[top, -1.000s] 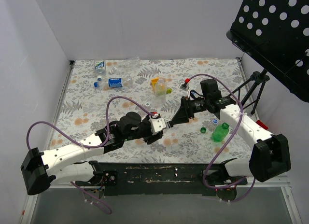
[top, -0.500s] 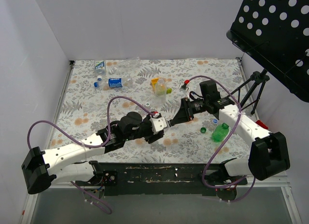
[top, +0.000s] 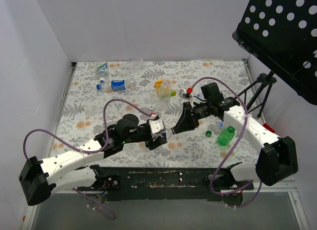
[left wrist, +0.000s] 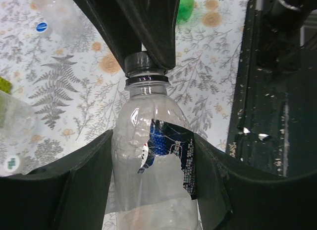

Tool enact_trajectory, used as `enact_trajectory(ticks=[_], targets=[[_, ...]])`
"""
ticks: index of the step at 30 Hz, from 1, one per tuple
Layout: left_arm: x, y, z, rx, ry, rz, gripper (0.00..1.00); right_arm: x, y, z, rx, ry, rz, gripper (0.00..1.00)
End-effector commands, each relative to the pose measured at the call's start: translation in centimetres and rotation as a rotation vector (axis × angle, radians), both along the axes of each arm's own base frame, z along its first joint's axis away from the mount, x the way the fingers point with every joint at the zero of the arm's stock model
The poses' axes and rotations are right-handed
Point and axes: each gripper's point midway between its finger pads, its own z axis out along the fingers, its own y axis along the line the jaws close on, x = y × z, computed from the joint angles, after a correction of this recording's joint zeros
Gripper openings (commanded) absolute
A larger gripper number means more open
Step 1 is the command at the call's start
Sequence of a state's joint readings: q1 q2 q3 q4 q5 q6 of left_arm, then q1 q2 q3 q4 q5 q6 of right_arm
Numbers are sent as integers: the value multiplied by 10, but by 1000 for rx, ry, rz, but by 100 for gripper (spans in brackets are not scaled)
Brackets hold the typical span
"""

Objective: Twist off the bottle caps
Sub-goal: Unscrew the bottle cap from the plastic bottle.

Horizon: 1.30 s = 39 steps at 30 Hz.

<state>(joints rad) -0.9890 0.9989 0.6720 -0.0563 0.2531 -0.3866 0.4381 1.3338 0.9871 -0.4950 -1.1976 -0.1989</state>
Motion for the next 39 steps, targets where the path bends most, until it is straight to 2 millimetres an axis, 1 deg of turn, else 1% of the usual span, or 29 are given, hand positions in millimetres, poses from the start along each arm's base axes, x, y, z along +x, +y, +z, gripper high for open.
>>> enact_trajectory(ticks=[1, 5, 8, 11, 14, 19, 25, 26, 29, 31, 34, 36, 39], targets=[[-21, 4, 22, -136, 165, -163, 0, -13, -1, 15, 60, -365, 165, 1], [-29, 8, 23, -157, 279, -264, 0, -25, 1, 18, 71, -553, 283, 1], [-35, 9, 23, -170, 312, -317, 0, -24, 1, 21, 62, -623, 310, 1], [-31, 9, 18, -165, 318, -304, 0, -22, 1, 24, 52, -638, 311, 1], [-22, 10, 13, -143, 301, -262, 0, -20, 0, 20, 33, -630, 302, 1], [-9, 14, 11, -122, 251, -189, 0, -19, -1, 15, 5, -600, 278, 2], [-1, 19, 16, -122, 197, -131, 0, -15, 0, 12, -18, -553, 242, 12], [1, 20, 16, -121, 190, -122, 0, -14, 1, 12, -26, -536, 230, 16], [5, 24, 14, -103, 172, -93, 0, -4, 4, 17, -40, -477, 169, 40], [8, 25, 12, -87, 164, -77, 0, 2, 5, 21, -47, -438, 131, 52], [12, 28, 11, -72, 149, -52, 0, 10, 6, 28, -51, -389, 89, 64], [16, 30, 13, -68, 130, -32, 0, 14, 5, 31, -48, -368, 63, 70], [21, 34, 15, -53, 101, -6, 0, 17, 3, 33, -44, -329, 33, 81]])
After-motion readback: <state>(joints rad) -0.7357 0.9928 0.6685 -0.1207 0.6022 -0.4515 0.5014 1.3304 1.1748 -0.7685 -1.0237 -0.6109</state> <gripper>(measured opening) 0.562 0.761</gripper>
